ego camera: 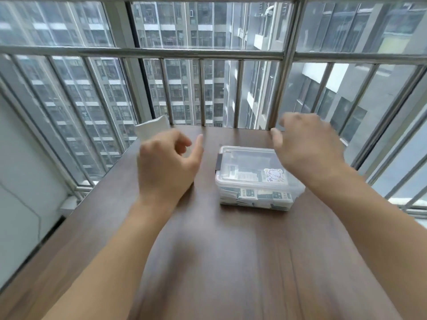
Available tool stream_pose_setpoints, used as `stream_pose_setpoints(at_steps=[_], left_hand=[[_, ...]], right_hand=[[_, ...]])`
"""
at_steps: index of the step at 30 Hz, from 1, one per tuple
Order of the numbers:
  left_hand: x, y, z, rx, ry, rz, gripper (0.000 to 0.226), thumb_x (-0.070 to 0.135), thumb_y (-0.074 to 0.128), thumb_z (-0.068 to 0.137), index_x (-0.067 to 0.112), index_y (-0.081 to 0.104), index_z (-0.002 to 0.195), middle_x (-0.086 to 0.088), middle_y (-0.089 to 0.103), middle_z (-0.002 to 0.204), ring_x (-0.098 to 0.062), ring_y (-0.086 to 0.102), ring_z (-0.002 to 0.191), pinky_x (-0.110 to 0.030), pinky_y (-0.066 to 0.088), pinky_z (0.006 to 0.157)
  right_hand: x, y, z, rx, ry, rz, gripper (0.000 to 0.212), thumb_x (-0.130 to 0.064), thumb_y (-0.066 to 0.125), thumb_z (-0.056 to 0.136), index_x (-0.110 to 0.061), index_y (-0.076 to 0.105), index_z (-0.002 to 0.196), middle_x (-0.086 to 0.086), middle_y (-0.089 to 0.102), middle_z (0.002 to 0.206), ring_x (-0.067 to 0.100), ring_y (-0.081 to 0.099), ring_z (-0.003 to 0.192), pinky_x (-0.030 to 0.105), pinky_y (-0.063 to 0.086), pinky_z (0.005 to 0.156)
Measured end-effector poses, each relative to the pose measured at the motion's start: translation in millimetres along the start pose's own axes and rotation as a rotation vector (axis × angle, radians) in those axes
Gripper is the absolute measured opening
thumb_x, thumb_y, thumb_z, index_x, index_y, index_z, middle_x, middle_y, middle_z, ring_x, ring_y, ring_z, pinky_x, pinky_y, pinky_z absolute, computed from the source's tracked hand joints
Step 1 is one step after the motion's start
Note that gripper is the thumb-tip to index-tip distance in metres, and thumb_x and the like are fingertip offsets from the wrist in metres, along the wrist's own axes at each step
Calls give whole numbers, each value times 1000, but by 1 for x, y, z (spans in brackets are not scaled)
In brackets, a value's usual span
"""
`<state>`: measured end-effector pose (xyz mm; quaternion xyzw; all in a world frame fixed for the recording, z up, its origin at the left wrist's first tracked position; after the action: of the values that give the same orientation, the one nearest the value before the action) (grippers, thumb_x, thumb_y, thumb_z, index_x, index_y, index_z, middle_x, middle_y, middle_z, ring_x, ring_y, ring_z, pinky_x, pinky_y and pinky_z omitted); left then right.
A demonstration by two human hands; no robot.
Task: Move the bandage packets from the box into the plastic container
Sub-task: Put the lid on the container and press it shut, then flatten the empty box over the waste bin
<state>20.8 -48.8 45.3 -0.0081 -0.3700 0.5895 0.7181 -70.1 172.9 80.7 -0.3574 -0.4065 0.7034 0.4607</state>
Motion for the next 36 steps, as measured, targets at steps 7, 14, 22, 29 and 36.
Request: stream_pose_setpoints(at_steps=[7, 14, 22, 29, 36], left_hand=[[-110, 17, -19, -366, -407, -306, 145, 29, 100, 53, 36, -4, 154, -4, 37, 154, -6, 37, 137, -30, 34, 114], [-124, -3, -22, -276, -379, -647, 105, 7, 83, 80, 39, 4, 141, -6, 70, 119, -8, 73, 93, -27, 59, 82], [-132, -70, -28, -260, -426, -854, 38, 19, 75, 77, 19, 47, 104, 8, 70, 73, -9, 67, 66, -23, 57, 59], [-171, -146, -54, -169, -567, -825, 41, 33, 75, 85, 22, 52, 117, -6, 71, 100, -20, 71, 84, -34, 60, 68], [-267, -308, -175, -70, -825, -701, 35, 26, 66, 90, 23, 50, 120, 5, 76, 98, -18, 73, 85, -35, 61, 74]], right_hand=[[-140, 70, 10, -526, -100, 690, 78, -13, 59, 91, -23, 19, 157, 5, 45, 143, 17, 56, 93, 31, 51, 79], [-178, 98, 3, -523, -133, 1102, 50, 2, 62, 86, -17, 58, 132, 7, 70, 118, 16, 70, 93, 25, 58, 71], [-223, 98, -38, -730, -177, 1561, 41, -15, 73, 83, -19, 66, 124, 5, 70, 118, 22, 70, 106, 50, 57, 91], [-289, 90, -85, -815, -167, 1603, 44, -20, 77, 84, -18, 62, 126, 15, 66, 126, 22, 70, 103, 62, 53, 93], [-434, 112, -246, -1143, -313, 1373, 54, -26, 81, 82, -21, 52, 128, 9, 72, 110, 27, 74, 97, 52, 61, 81]])
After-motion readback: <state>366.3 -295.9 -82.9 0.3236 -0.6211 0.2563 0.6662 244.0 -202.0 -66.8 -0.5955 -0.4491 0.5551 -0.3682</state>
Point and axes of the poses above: each hand's wrist, its own z-axis towards the middle knuckle, its own y-axis out of the palm, x = y × z, the point moved 7 cm from there along z, towards the middle knuckle
